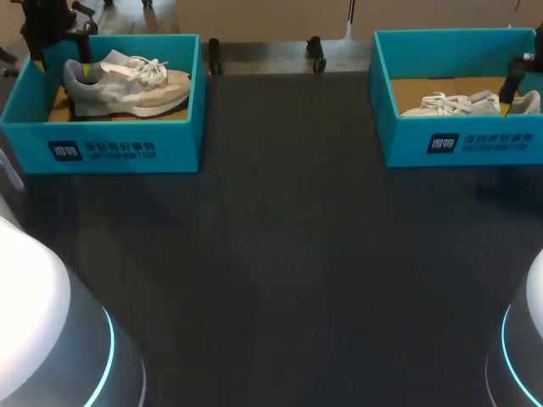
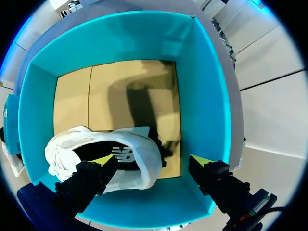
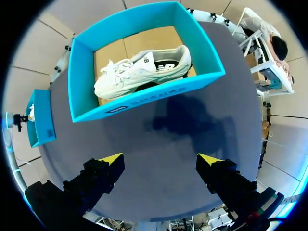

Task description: Take the shoe out of the shoebox, open the shoe tongue, remove and reinsert the insole, then place the shoe into the shoebox

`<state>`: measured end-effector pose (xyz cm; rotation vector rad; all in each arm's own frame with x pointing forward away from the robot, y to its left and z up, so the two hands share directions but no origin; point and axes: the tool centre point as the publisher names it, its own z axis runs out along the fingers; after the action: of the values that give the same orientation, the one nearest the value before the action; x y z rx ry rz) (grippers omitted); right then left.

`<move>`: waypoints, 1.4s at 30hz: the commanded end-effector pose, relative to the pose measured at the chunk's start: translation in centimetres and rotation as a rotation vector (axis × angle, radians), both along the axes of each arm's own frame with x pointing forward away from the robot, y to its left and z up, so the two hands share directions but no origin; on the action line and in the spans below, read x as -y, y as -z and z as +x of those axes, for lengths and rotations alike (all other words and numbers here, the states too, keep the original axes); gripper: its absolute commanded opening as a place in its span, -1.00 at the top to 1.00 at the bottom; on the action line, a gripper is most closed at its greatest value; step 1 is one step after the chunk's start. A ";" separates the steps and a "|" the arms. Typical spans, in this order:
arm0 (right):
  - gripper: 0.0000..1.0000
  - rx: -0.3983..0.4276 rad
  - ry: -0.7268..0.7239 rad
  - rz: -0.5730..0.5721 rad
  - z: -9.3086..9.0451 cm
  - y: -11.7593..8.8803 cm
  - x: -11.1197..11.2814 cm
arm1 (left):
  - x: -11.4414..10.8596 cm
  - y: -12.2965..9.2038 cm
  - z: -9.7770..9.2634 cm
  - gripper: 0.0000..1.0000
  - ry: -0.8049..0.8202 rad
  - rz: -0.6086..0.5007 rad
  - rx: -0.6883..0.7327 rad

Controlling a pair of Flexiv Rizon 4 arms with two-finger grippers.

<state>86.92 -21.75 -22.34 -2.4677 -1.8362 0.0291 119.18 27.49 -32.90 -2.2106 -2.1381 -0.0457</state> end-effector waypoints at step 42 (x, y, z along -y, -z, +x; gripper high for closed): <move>-1.00 0.003 0.002 0.000 -0.1 0.0 0.0 | -0.6 5.4 1.3 -1.00 -0.106 -0.020 -0.052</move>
<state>86.92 -21.75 -22.34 -2.4677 -1.8361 0.0291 119.38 27.92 -37.93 -2.0906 -2.2452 0.0147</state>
